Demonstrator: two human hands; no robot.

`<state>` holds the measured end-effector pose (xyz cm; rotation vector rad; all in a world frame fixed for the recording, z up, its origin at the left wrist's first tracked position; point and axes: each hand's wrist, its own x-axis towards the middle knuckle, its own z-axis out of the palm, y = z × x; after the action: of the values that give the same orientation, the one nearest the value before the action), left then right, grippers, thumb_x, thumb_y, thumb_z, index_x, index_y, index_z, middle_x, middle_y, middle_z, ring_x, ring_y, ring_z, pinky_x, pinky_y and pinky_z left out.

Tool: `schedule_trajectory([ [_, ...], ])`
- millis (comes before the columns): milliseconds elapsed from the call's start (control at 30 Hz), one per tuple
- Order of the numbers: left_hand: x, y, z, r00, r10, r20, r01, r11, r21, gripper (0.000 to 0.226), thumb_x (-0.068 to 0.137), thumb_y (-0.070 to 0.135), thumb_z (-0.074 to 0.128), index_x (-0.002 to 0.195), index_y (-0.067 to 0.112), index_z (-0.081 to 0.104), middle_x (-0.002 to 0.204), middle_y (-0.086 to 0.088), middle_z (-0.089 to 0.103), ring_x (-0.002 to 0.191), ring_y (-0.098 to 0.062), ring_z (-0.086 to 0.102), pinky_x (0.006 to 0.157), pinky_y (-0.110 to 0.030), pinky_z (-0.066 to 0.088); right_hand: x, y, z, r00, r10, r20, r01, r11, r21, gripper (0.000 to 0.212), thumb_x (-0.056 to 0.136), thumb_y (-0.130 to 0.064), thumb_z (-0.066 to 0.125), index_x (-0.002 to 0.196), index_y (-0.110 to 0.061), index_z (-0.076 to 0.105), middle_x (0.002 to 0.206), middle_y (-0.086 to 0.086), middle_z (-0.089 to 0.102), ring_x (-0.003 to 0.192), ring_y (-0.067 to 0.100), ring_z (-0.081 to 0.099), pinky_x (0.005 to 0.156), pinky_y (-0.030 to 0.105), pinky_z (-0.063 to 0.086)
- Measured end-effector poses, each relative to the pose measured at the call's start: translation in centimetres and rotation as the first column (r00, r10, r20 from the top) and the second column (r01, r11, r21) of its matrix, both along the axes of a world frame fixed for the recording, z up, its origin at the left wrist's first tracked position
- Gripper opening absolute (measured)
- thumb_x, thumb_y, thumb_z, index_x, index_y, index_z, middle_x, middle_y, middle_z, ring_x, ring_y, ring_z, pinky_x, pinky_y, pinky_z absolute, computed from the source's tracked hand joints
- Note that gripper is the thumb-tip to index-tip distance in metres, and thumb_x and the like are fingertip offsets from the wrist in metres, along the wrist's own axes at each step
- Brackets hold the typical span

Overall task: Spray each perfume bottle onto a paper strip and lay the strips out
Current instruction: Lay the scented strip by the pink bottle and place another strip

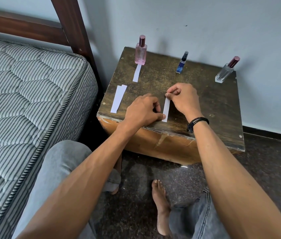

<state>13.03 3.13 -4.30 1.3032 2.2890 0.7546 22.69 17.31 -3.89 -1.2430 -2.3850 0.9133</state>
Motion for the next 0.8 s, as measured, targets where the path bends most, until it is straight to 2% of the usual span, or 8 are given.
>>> schedule_trajectory([
  [233, 0.0, 0.0, 0.1, 1.0, 0.007, 0.004, -0.007, 1.0, -0.002, 0.027, 0.073, 0.043, 0.085, 0.077, 0.023, 0.066, 0.084, 0.013, 0.05, 0.085, -0.012, 0.053, 0.07, -0.027, 0.036, 0.0, -0.3, 0.1, 1.0, 0.013, 0.012, -0.013, 0.999, 0.035, 0.006, 0.091, -0.029, 0.077, 0.088, -0.028, 0.072, 0.074, -0.013, 0.065, 0.071, 0.006, 0.061, 0.071, 0.031, 0.053],
  [333, -0.1, 0.0, 0.3, 1.0, 0.006, 0.026, -0.005, 1.0, -0.007, 0.028, 0.073, 0.043, 0.085, 0.077, 0.022, 0.067, 0.082, 0.013, 0.05, 0.082, -0.009, 0.053, 0.069, -0.025, 0.035, 0.1, -0.3, 0.3, 1.0, 0.012, 0.004, -0.012, 0.999, 0.033, 0.004, 0.092, -0.029, 0.075, 0.089, -0.028, 0.073, 0.077, -0.013, 0.067, 0.075, 0.007, 0.063, 0.076, 0.033, 0.055],
  [467, -0.4, -0.1, 0.7, 0.994, 0.03, 0.108, -0.028, 0.999, -0.02, 0.029, 0.074, 0.044, 0.085, 0.073, 0.023, 0.065, 0.08, 0.012, 0.055, 0.072, -0.004, 0.054, 0.063, -0.022, 0.037, 0.3, 0.2, 0.8, 0.997, -0.039, -0.071, 0.035, 0.998, -0.06, 0.006, 0.093, -0.028, 0.074, 0.087, -0.03, 0.075, 0.089, -0.009, 0.075, 0.084, 0.013, 0.072, 0.085, 0.043, 0.06],
  [633, -0.7, -0.1, 1.0, 0.975, 0.056, 0.215, -0.048, 0.998, -0.044, 0.026, 0.077, 0.044, 0.083, 0.075, 0.024, 0.066, 0.067, 0.012, 0.063, 0.065, -0.005, 0.058, 0.061, -0.023, 0.04, 0.8, 0.5, 1.4, 0.996, -0.045, -0.075, 0.038, 0.995, -0.096, 0.01, 0.092, -0.029, 0.074, 0.083, -0.034, 0.075, 0.09, -0.011, 0.076, 0.084, 0.013, 0.073, 0.089, 0.045, 0.06],
  [700, -0.7, -0.1, 1.0, 0.968, 0.071, 0.24, -0.065, 0.997, -0.036, 0.022, 0.082, 0.042, 0.08, 0.078, 0.023, 0.069, 0.069, 0.012, 0.063, 0.067, -0.006, 0.058, 0.062, -0.025, 0.041, 0.9, 0.8, 1.9, 0.995, -0.055, -0.083, 0.047, 0.994, -0.1, 0.017, 0.091, -0.028, 0.074, 0.077, -0.036, 0.072, 0.088, -0.013, 0.075, 0.082, 0.012, 0.073, 0.088, 0.044, 0.06],
  [800, -1.0, 0.0, 0.8, 0.943, 0.127, 0.308, -0.127, 0.992, -0.019, 0.016, 0.091, 0.035, 0.071, 0.085, 0.021, 0.073, 0.082, 0.011, 0.068, 0.078, -0.011, 0.061, 0.073, -0.03, 0.048, 1.4, 1.3, 2.5, 0.99, -0.095, -0.108, 0.083, 0.99, -0.112, 0.019, 0.09, -0.028, 0.074, 0.073, -0.036, 0.072, 0.082, -0.013, 0.075, 0.078, 0.012, 0.072, 0.088, 0.044, 0.061],
])
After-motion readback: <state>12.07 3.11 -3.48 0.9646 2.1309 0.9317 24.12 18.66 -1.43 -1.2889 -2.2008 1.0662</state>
